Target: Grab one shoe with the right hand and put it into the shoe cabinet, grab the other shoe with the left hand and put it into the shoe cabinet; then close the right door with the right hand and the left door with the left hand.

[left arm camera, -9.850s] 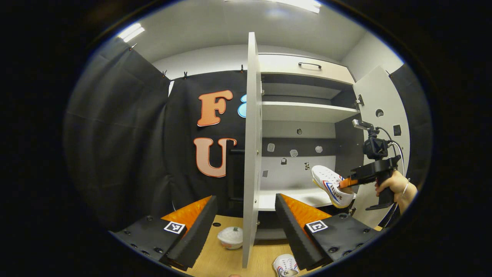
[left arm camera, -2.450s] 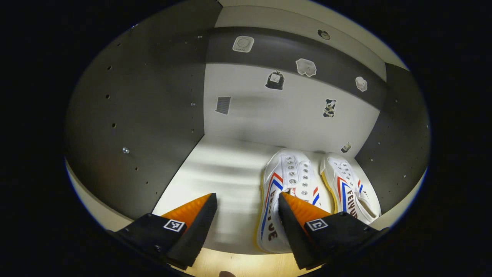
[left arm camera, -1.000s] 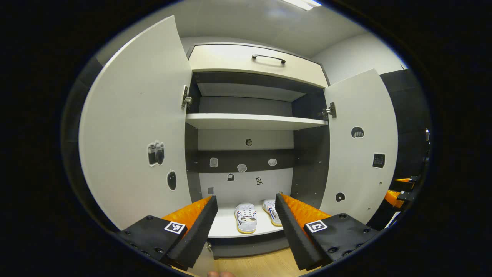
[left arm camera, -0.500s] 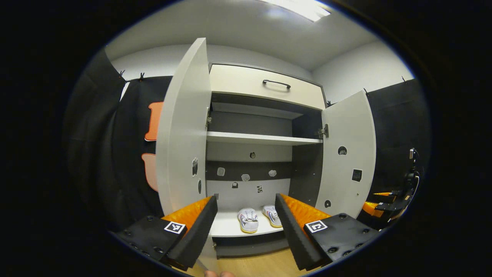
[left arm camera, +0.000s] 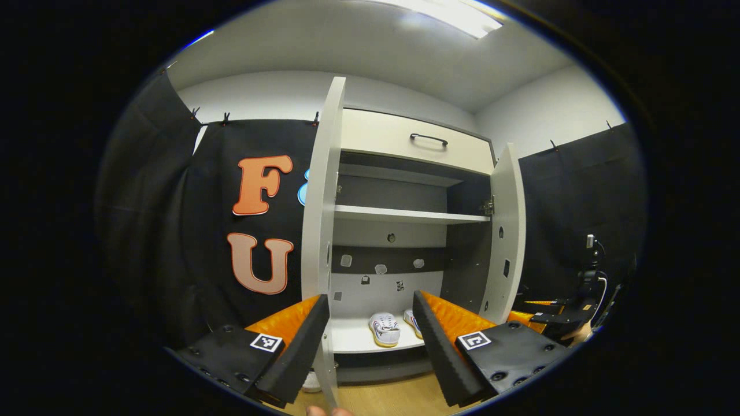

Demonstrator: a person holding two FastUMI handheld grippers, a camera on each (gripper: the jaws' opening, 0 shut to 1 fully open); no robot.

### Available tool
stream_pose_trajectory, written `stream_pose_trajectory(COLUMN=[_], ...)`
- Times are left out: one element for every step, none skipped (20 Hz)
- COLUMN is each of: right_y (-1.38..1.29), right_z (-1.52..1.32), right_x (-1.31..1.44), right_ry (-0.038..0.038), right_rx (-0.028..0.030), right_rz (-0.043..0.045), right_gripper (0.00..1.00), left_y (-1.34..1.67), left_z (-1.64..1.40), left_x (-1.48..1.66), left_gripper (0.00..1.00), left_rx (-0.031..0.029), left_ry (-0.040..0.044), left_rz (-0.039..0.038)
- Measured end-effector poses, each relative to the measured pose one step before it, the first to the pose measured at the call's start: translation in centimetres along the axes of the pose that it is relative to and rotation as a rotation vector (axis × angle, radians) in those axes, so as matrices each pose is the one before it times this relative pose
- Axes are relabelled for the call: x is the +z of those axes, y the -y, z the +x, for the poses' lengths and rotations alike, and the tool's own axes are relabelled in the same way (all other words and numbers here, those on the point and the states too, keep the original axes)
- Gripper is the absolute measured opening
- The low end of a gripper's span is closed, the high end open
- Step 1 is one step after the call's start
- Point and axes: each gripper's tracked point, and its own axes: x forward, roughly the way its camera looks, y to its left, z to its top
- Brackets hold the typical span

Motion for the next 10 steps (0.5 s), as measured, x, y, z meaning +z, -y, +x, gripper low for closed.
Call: stream_pose_trajectory(right_y=[-0.999, -0.664, -0.556, -0.643, -0.413, -0.476, -0.444, -0.185, -0.081, -0.027], right_z=[0.956, 1.040, 1.080, 0.857, 0.946, 0.569, 0.554, 0.268, 0.679, 0.430], right_x=[-0.323, -0.203, -0.063, -0.049, -0.878, -0.237, -0.014, 0.011, 0.186, -0.051], right_ry=[-0.00606, -0.00211, 0.00233, 0.00188, -0.00696, -0.00235, -0.00229, 0.00457, 0.00565, -0.00139], right_rx=[0.01269, 0.00525, -0.00200, 0.00761, 0.00656, 0.00431, 0.00497, -0.00148, -0.00562, -0.00437], right_rz=[0.00573, -0.00191, -0.00540, -0.00177, 0.00394, 0.00312, 0.00376, 0.00012, -0.00448, -0.00348], right_gripper=[0.96, 0.91, 0.97, 0.91, 0.92, 0.92, 0.92, 0.87, 0.91, 0.91], left_y=[-0.163, -0.212, -0.518, -0.667, -0.601, -0.451, -0.481, -0.924, -1.118, -0.837], left_z=[-0.603, -0.432, -0.539, -0.468, -0.583, -0.600, -0.558, -0.488, -0.471, -0.338], left_x=[0.511, 0.542, 0.376, 0.117, 0.106, 0.033, 0.269, 0.221, 0.172, 0.124], left_gripper=[0.94, 0.95, 0.95, 0.94, 0.94, 0.95, 0.94, 0.94, 0.94, 0.95], left_rx=[0.00219, 0.00432, 0.01042, 0.01340, 0.01228, 0.00680, 0.00790, 0.02092, 0.02844, 0.02303], left_ry=[0.01314, 0.01174, 0.00803, 0.00399, -0.00053, -0.00166, 0.00671, 0.00638, 0.00640, 0.00753], left_rz=[0.00607, 0.00927, 0.00836, 0.00551, -0.00049, -0.00564, -0.00183, 0.00395, 0.00700, 0.00430])
